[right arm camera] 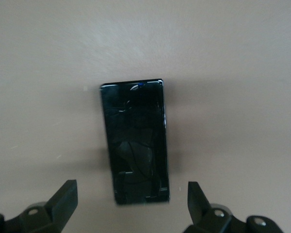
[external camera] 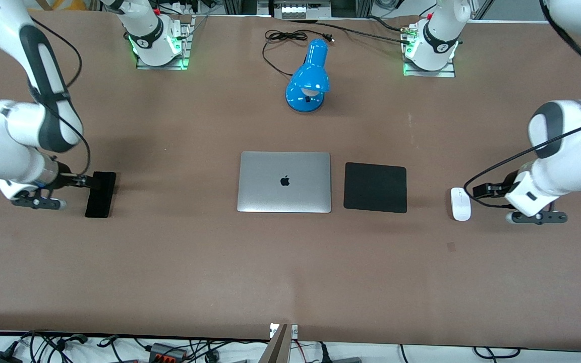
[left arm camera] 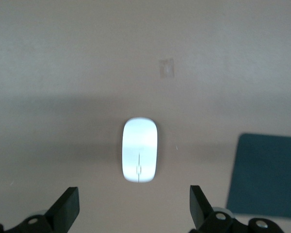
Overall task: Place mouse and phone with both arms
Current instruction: 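Grasp the phone with the right gripper while the left gripper grasps the mouse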
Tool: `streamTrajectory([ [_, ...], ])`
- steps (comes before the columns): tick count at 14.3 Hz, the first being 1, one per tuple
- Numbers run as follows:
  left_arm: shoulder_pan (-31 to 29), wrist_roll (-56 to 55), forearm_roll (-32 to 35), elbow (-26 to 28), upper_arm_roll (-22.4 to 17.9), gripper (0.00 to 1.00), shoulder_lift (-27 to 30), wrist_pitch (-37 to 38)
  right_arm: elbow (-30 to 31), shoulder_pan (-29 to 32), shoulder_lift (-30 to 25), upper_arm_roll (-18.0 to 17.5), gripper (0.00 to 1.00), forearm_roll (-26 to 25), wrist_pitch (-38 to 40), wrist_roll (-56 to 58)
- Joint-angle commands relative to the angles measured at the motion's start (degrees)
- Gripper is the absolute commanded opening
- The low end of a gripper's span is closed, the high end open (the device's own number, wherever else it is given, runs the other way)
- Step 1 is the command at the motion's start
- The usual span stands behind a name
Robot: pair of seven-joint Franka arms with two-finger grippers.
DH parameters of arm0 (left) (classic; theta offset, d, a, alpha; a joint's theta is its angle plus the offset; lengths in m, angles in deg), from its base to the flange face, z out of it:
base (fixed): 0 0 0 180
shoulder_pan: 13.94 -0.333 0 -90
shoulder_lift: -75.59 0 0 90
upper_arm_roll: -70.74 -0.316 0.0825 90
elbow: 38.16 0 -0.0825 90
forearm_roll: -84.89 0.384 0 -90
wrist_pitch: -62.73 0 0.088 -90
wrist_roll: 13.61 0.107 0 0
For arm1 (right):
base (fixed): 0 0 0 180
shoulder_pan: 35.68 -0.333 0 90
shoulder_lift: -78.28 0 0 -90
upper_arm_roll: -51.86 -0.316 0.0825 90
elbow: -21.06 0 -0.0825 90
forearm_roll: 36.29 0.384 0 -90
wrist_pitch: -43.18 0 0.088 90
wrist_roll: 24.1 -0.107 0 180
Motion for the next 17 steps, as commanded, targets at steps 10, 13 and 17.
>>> streamTrajectory([
  [10,-1.8,0.7,0.9,20.5,1.0,1.0,-5.2,-39.5,-3.3,0.3,7.3,-0.5,1.0,-0.3,-2.1,-0.2],
  [13,-1.5,1.5,1.0,20.4,1.0,1.0,-7.0,-41.3,-5.1,0.3,9.1,-0.5,1.0,-0.1,-2.1,-0.2],
  [17,-1.8,3.7,1.0,20.4,1.0,0.92,-7.5,-41.3,-6.4,0.3,10.8,-0.5,1.0,-0.1,-2.1,-0.1],
])
